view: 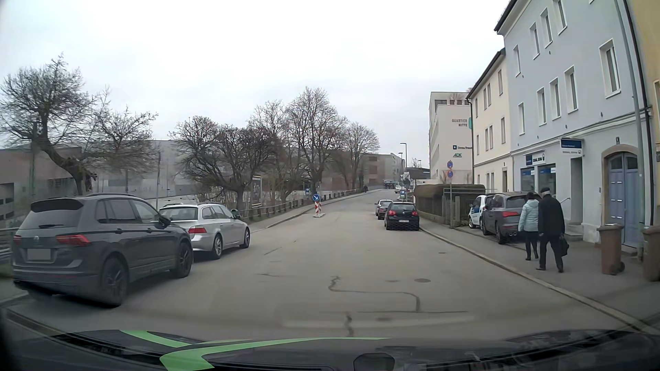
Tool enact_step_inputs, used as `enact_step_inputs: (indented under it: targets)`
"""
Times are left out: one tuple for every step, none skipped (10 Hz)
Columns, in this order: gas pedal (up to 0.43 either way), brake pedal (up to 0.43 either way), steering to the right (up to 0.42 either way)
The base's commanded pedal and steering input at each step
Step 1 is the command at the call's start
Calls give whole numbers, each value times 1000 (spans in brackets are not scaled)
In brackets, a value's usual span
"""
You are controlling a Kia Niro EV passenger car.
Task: Follow the waypoints while adhering to traffic rules and regulations
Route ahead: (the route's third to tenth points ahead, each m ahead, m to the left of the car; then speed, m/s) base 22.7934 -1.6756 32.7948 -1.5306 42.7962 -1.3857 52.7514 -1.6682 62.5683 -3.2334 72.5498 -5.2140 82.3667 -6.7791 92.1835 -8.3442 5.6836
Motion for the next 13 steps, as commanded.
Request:
enact_step_inputs:
  targets:
    - [39, 0, -10]
    - [28, 0, -10]
    - [8, 0, -10]
    - [8, 0, -10]
    - [8, 0, -10]
    - [8, 0, -10]
    - [8, 0, -10]
    - [8, 0, -10]
    - [8, 0, -10]
    - [8, 0, -10]
    - [8, 0, -10]
    - [8, 0, -10]
    - [8, 0, -10]
